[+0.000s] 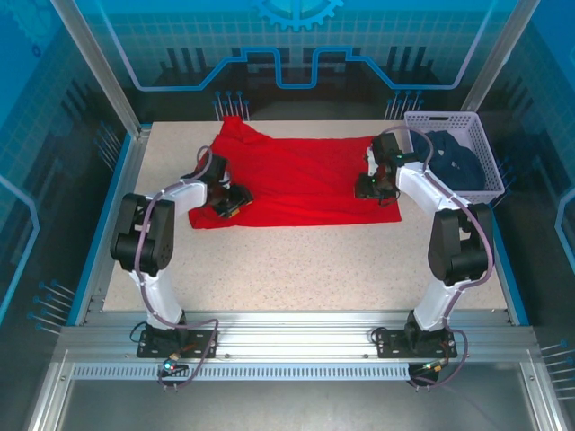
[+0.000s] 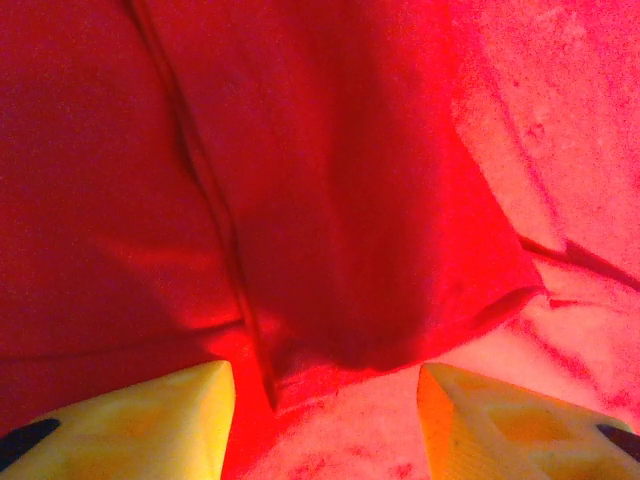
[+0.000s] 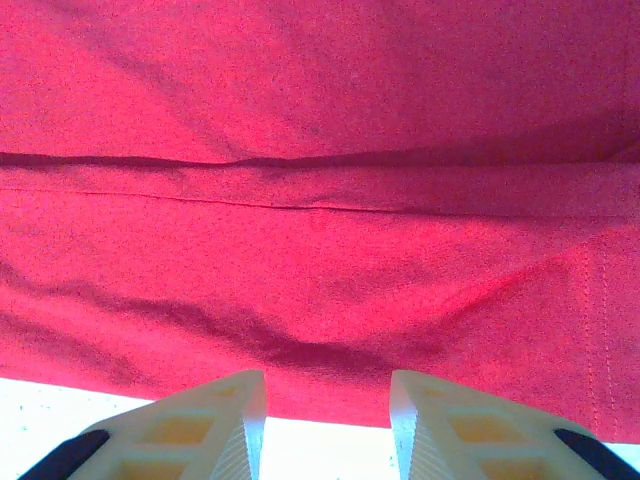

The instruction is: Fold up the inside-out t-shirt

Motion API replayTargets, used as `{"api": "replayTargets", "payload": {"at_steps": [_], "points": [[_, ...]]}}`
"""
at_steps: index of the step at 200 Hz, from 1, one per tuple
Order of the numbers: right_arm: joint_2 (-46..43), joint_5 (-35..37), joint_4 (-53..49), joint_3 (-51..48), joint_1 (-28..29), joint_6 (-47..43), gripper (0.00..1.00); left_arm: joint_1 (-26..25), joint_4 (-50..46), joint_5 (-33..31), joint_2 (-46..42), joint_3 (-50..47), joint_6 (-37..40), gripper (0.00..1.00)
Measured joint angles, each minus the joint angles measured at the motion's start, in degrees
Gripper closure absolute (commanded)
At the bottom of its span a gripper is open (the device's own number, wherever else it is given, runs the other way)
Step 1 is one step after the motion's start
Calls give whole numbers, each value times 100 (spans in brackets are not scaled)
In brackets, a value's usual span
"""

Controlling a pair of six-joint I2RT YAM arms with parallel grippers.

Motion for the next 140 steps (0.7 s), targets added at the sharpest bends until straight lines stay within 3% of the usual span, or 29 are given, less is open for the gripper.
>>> {"api": "replayTargets", "payload": {"at_steps": [44,105,140], "points": [[0,0,7,-26,0,-2,62,0,0,0,249,407,107,67],[0,0,7,-63,0,-2,62,0,-144,7,667,1016,262,100],[0,2,4,-63,0,-2,62,0,-256,22,868,1541,304,100]]}}
